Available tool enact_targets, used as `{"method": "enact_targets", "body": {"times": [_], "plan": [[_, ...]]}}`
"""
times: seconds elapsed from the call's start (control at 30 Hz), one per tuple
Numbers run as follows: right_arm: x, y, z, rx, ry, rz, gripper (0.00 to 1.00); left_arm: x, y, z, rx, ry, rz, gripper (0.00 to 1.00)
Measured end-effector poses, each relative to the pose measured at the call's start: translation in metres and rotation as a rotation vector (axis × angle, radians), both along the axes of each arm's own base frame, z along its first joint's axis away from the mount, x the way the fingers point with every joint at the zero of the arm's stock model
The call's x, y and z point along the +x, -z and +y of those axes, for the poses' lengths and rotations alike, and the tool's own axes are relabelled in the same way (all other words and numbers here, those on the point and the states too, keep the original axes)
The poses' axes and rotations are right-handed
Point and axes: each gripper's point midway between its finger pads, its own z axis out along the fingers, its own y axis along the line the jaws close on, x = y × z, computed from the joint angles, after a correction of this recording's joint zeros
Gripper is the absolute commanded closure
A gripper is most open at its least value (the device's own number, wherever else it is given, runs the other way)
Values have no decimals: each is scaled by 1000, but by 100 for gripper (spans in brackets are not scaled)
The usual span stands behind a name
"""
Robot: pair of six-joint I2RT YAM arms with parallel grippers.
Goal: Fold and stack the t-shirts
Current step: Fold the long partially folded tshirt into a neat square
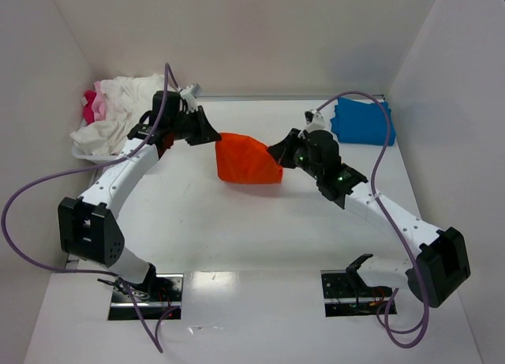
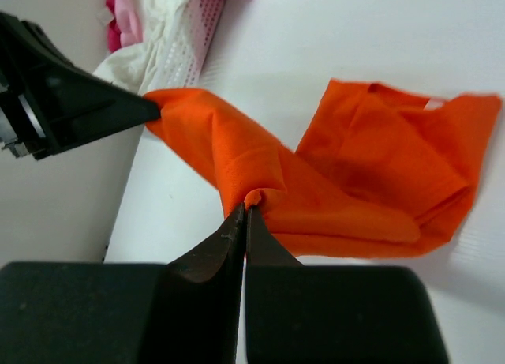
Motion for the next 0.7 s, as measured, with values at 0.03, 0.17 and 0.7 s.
{"method": "enact_targets", "body": {"times": [0.03, 0.17, 0.7], "plan": [[2, 0, -3, -4, 18, -3, 100, 1, 1, 1, 1, -5, 3, 100], [11, 3, -14, -32, 83, -11, 100, 8, 13, 3, 4, -20, 30, 100], [82, 96, -44, -165, 227, 147, 100, 85, 100, -17, 2, -3, 199, 100]]}}
